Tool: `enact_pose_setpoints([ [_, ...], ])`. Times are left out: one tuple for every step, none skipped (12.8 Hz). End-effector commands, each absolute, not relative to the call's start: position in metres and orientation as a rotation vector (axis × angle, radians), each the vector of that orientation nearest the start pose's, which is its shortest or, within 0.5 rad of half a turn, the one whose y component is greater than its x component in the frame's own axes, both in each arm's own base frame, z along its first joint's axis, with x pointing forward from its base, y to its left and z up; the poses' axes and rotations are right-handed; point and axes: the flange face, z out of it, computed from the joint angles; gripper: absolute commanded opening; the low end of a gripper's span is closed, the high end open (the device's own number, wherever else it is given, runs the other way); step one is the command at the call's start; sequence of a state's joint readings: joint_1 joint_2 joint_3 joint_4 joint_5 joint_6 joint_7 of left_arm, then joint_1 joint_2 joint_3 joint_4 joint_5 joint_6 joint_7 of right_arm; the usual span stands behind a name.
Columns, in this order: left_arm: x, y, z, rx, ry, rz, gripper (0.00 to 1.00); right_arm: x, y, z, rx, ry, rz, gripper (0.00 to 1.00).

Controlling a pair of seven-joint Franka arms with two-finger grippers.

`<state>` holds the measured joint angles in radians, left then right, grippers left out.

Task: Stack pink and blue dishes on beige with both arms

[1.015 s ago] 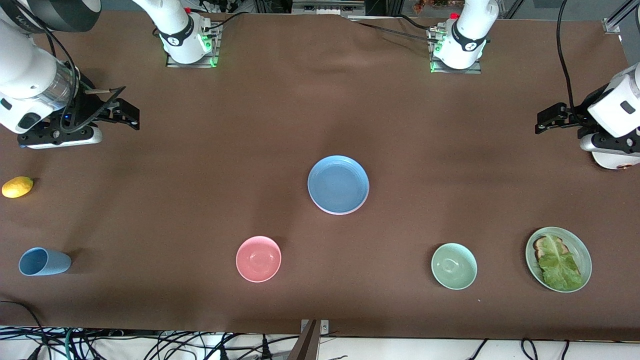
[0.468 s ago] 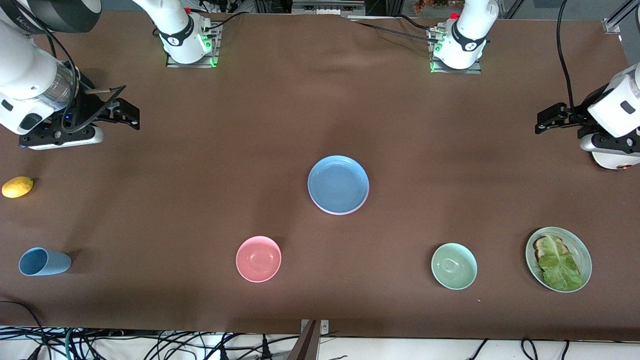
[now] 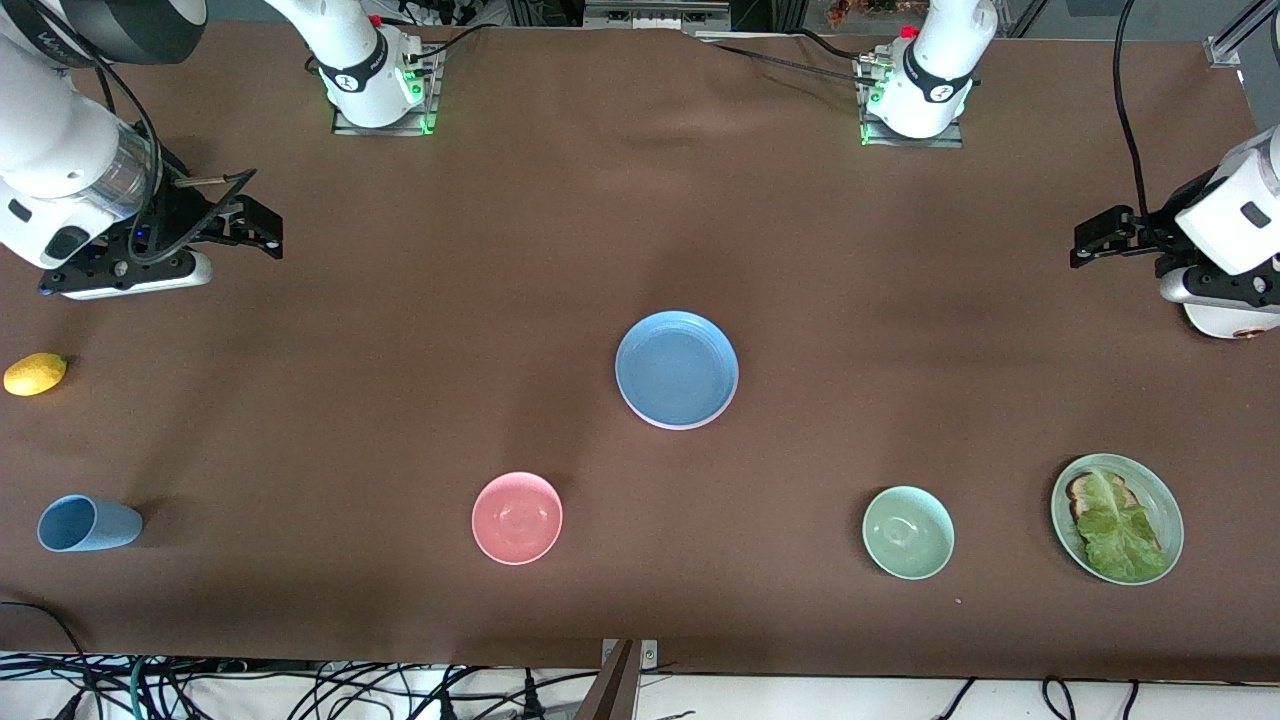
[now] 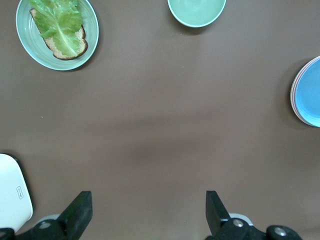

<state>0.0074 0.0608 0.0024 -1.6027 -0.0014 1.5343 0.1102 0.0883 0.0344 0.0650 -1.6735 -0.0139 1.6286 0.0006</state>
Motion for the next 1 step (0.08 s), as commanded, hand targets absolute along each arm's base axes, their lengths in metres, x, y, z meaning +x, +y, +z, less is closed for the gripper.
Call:
enact_pose_setpoints([
  [0.5624, 0.0048, 0.5771, -3.149, 0.181, 0.202, 1.0, 0.5563, 0.081, 0.571, -3.158, -0.258, 0.119, 1.0],
])
